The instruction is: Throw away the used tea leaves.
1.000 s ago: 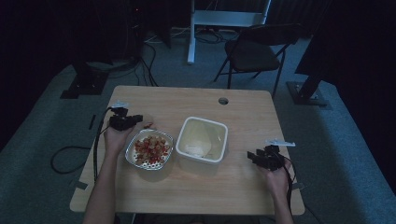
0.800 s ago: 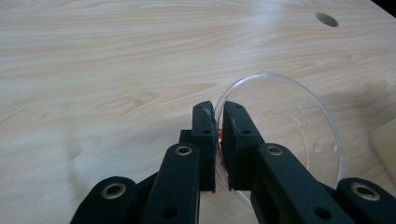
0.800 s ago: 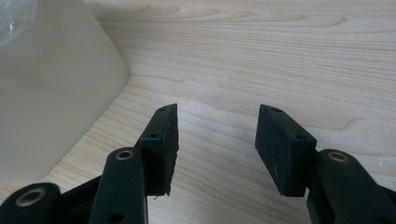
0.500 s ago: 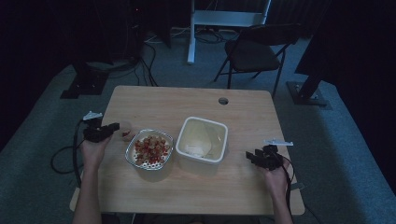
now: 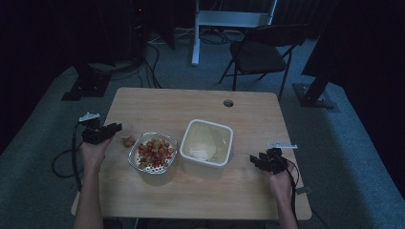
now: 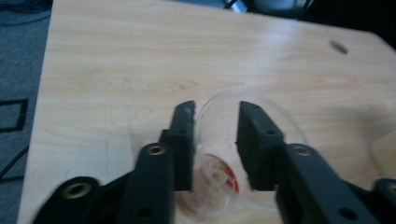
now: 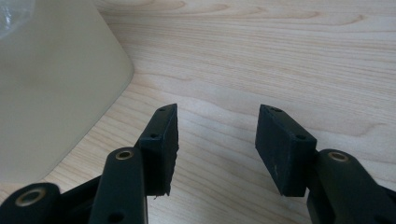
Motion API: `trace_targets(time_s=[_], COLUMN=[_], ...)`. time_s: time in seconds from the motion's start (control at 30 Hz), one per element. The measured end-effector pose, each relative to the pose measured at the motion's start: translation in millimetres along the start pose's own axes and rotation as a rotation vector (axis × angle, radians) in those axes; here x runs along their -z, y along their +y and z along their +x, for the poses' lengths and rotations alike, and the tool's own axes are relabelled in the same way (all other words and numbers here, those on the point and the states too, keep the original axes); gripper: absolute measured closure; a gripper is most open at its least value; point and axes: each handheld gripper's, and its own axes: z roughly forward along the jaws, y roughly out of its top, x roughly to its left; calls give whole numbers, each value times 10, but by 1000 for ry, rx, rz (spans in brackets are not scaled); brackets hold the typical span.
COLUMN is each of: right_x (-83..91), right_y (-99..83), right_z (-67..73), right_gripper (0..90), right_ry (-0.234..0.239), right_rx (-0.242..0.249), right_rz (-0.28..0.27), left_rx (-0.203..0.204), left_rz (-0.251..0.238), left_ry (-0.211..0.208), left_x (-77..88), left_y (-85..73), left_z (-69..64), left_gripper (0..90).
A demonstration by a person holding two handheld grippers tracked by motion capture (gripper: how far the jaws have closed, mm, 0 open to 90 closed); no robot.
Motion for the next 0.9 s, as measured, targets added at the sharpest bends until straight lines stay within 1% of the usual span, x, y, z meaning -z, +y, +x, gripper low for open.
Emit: trace_targets(time_s=[0.07,0.1,0.13,0.17,0.2,0.23,0.27,0.3,0.37,0.43,0.5,0.53,0.57,0.6,0.63,0.67,0.7,0.8,0.83,0.9], right_x=[0,1,4,6,8,8,9,9,4,-12,-29,-34,-38,-41,-45,-49,-53,-68,-74,-81], right_y=[-8,-13,-19,-24,-29,-32,-39,-44,-55,-64,-67,-66,-65,-62,-59,-57,-54,-50,-50,-52], right_z=[-5,-9,-11,-13,-16,-18,-21,-23,-27,-32,-26,-22,-14,-6,-1,4,8,16,18,28], right_gripper=[487,487,487,487,487,484,483,483,482,482,482,482,482,482,482,482,482,482,482,482], right_ry=[-1,-1,-1,-1,-1,0,3,4,5,6,7,7,8,10,11,12,13,16,17,19], right_rx=[-1,-4,-7,-9,-8,-7,-8,-11,-14,-16,-13,-11,-10,-11,-8,-8,-8,-6,-4,-3], right_rz=[0,0,0,0,-1,-2,-4,-3,0,3,9,10,11,10,10,10,11,13,13,15], left_rx=[-11,-11,-22,-23,-26,-36,-47,-54,-85,-139,-165,-174,-176,-167,-166,-174,-175,-202,-202,-175], left_rz=[-29,-29,-64,-81,-91,-114,-127,-138,-148,-156,-168,-179,-188,-197,-200,-190,-180,-141,-132,-110], left_ry=[-22,-22,-26,-29,-32,-14,-2,0,22,57,54,69,70,61,65,69,60,85,94,104], left_x=[35,35,94,124,150,192,223,243,271,265,254,248,241,230,211,183,148,21,-27,-125], left_y=[12,12,18,15,10,-8,-31,-53,-129,-237,-321,-364,-403,-436,-468,-493,-516,-565,-577,-599], left_z=[-21,-21,-49,-60,-67,-88,-105,-116,-151,-197,-211,-220,-218,-212,-213,-213,-210,-223,-219,-185], left_gripper=[575,539,510,467,459,435,385,338,266,167,165,160,160,160,160,161,161,167,168,184])
